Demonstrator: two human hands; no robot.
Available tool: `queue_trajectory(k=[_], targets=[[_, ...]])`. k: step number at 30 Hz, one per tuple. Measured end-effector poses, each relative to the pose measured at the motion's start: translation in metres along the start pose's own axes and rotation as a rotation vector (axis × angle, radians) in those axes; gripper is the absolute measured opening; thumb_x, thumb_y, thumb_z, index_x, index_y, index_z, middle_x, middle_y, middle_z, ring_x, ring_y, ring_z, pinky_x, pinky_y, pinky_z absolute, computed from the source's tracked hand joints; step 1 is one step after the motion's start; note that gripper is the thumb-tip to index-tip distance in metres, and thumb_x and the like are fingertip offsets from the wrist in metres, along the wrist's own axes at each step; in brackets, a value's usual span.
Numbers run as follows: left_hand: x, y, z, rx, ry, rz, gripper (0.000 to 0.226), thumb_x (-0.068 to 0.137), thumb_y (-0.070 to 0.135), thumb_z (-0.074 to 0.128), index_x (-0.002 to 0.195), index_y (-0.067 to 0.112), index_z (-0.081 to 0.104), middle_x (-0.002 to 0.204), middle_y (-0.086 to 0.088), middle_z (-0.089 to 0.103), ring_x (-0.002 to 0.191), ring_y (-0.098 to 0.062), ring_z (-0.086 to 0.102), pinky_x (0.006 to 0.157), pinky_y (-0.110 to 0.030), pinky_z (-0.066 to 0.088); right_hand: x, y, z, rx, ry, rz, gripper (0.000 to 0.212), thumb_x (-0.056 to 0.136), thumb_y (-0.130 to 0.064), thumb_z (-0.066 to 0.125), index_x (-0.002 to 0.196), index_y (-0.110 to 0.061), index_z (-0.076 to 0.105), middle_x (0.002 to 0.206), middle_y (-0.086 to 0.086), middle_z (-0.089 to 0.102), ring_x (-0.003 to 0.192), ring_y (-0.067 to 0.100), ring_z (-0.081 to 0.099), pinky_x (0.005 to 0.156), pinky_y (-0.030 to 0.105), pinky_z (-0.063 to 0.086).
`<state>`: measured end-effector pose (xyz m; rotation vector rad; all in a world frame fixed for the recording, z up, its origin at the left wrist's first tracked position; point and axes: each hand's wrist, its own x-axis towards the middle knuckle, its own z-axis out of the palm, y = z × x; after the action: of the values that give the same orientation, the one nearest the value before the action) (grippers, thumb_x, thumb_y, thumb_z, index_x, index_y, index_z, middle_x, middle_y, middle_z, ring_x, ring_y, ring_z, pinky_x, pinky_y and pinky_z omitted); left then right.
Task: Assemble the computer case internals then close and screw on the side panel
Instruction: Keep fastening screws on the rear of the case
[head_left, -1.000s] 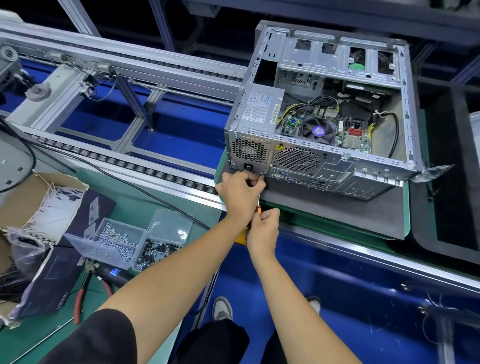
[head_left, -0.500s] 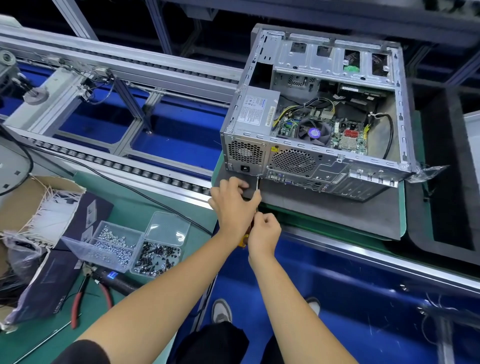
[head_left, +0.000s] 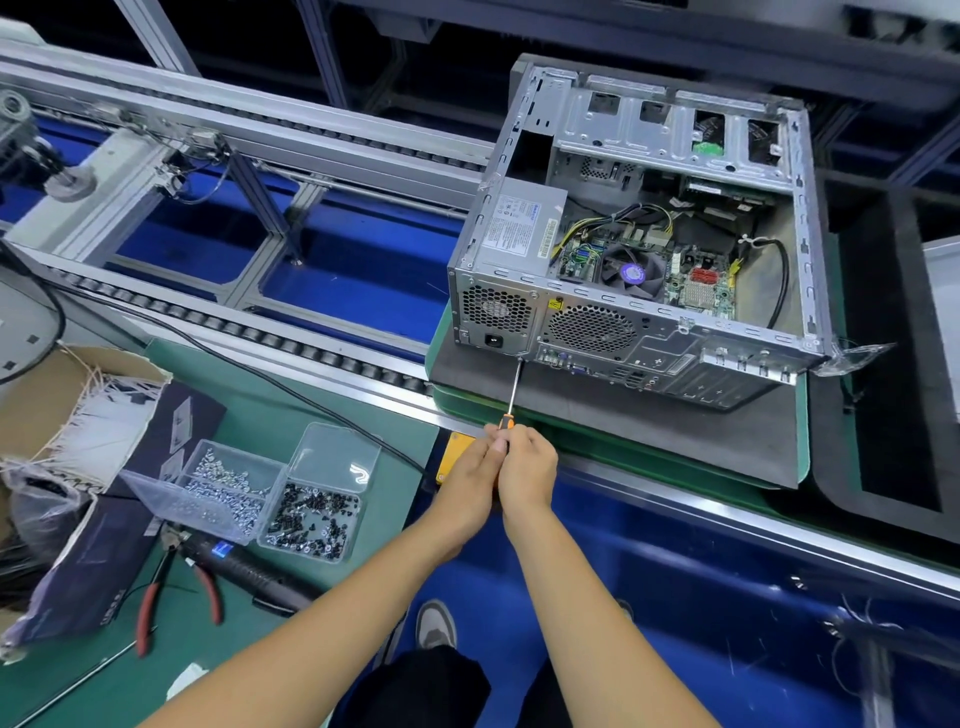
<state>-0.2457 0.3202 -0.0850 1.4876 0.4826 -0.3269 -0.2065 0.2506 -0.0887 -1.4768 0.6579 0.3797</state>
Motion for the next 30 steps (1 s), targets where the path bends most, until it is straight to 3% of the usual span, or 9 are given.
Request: queue_trajectory(k=[5, 9, 11, 13, 16, 18, 21, 25, 30], targets=[[-0.002, 0.000, 0.004, -0.060, 0.110, 0.041, 0.021, 0.106, 0.037, 0.051, 0.086, 0.033, 0.057, 0.072, 0.013, 0.064, 0.063, 0.000, 0.058, 0.054, -0.015, 0.045, 0.002, -0.006, 0.001, 0.049, -0.059, 0.037, 0.012, 0.089, -0.013, 0.051, 0.080, -0.011, 0.059, 0.089, 0.000, 0.076, 0.090, 0.023, 0.071, 0.077, 0.042, 0.055], [0.000, 0.000, 0.006, -0.123, 0.154, 0.026, 0.020, 0.102, 0.030, 0.056, 0.096, 0.018, 0.041, 0.074, 0.001, 0.057, 0.059, -0.007, 0.052, 0.050, -0.022, 0.044, 0.004, -0.014, 0.002, -0.078, -0.083, 0.016, 0.020, 0.081, -0.029, 0.064, 0.086, -0.009, 0.061, 0.089, 0.008, 0.070, 0.079, 0.026, 0.066, 0.062, 0.038, 0.052], [0.000, 0.003, 0.007, -0.074, 0.136, 0.027, 0.018, 0.100, 0.023, 0.057, 0.097, 0.020, 0.040, 0.071, 0.006, 0.056, 0.057, -0.004, 0.049, 0.048, -0.021, 0.041, 0.005, -0.016, 0.003, -0.120, -0.046, -0.020, 0.032, 0.074, -0.031, 0.067, 0.088, -0.002, 0.065, 0.088, 0.012, 0.071, 0.082, 0.031, 0.067, 0.070, 0.045, 0.055], [0.000, 0.006, 0.009, -0.025, 0.108, 0.033, 0.017, 0.100, 0.019, 0.057, 0.100, 0.019, 0.040, 0.072, 0.011, 0.058, 0.058, 0.000, 0.050, 0.048, -0.020, 0.041, 0.004, -0.017, 0.003, -0.137, 0.008, -0.026, 0.027, 0.072, -0.028, 0.070, 0.082, -0.004, 0.067, 0.084, 0.009, 0.073, 0.083, 0.030, 0.069, 0.073, 0.047, 0.057], [-0.002, 0.009, 0.012, -0.167, 0.070, -0.029, 0.015, 0.104, 0.025, 0.048, 0.092, 0.015, 0.044, 0.070, 0.000, 0.051, 0.058, -0.009, 0.046, 0.050, -0.025, 0.037, 0.006, -0.019, -0.001, -0.174, 0.041, -0.030, 0.016, 0.076, -0.027, 0.069, 0.071, -0.013, 0.074, 0.064, -0.005, 0.069, 0.063, 0.015, 0.066, 0.053, 0.033, 0.050], [-0.002, 0.010, 0.012, -0.259, 0.075, -0.076, 0.031, 0.106, 0.030, 0.036, 0.081, 0.015, 0.047, 0.062, -0.001, 0.043, 0.055, -0.012, 0.038, 0.051, -0.027, 0.031, 0.005, -0.021, -0.004, -0.228, 0.038, -0.038, 0.017, 0.076, -0.031, 0.067, 0.068, -0.017, 0.074, 0.057, -0.006, 0.067, 0.052, 0.012, 0.062, 0.045, 0.028, 0.045], [-0.001, 0.009, 0.011, -0.246, 0.104, -0.075, 0.031, 0.109, 0.023, 0.034, 0.082, 0.014, 0.047, 0.061, 0.003, 0.047, 0.057, -0.012, 0.040, 0.051, -0.025, 0.035, 0.002, -0.023, -0.003, -0.271, 0.038, -0.038, 0.021, 0.070, -0.037, 0.064, 0.066, -0.018, 0.073, 0.058, -0.003, 0.067, 0.054, 0.020, 0.062, 0.049, 0.032, 0.050], [0.000, 0.011, 0.010, -0.369, 0.134, -0.046, 0.008, 0.106, 0.014, 0.048, 0.099, 0.011, 0.046, 0.073, -0.005, 0.054, 0.055, -0.009, 0.046, 0.047, -0.022, 0.039, 0.002, -0.025, -0.001, -0.263, -0.042, 0.033, 0.027, 0.079, -0.034, 0.054, 0.067, -0.025, 0.076, 0.061, 0.001, 0.068, 0.057, 0.023, 0.062, 0.042, 0.028, 0.047], [0.002, 0.016, 0.010, -0.158, 0.185, 0.015, 0.019, 0.097, 0.002, 0.059, 0.102, 0.011, 0.042, 0.090, -0.013, 0.060, 0.064, -0.013, 0.052, 0.046, -0.022, 0.040, 0.005, -0.027, 0.006, -0.231, -0.022, -0.009, 0.014, 0.079, -0.029, 0.065, 0.070, -0.020, 0.071, 0.071, -0.004, 0.068, 0.073, 0.018, 0.062, 0.062, 0.033, 0.048]])
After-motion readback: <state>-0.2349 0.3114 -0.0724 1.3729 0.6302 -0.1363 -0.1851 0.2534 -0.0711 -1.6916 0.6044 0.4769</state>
